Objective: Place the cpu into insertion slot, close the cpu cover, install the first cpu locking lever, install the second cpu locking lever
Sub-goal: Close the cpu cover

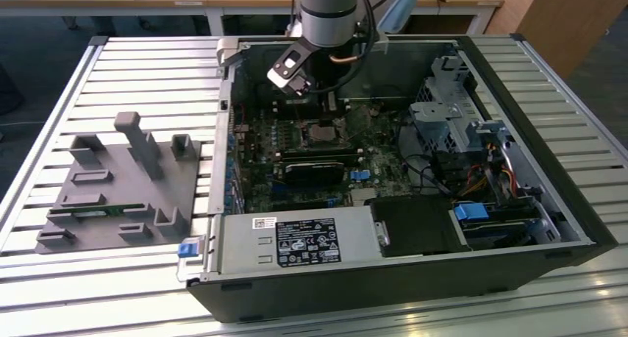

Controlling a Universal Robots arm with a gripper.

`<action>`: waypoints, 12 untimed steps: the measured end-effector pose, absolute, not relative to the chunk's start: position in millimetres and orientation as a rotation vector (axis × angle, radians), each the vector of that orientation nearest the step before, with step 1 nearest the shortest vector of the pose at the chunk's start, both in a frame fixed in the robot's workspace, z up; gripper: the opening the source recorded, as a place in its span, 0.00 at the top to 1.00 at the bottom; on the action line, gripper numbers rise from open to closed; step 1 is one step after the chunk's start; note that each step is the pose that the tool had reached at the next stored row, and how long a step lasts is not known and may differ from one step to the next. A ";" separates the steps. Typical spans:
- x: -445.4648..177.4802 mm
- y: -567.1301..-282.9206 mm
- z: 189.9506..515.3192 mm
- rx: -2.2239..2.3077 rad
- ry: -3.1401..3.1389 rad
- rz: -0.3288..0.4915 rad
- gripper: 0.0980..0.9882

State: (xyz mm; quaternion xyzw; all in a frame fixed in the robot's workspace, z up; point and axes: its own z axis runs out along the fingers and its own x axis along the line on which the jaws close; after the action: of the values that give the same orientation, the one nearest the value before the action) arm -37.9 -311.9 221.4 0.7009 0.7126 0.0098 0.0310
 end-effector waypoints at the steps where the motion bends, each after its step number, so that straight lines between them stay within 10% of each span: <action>1: -37.9 -311.9 223.9 2.159 2.195 0.030 0.99; 12: -37.9 -318.2 234.6 2.160 2.196 0.030 0.99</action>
State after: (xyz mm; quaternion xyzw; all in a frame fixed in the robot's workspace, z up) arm -37.9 -318.2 234.6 0.7009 0.7126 0.0096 0.0309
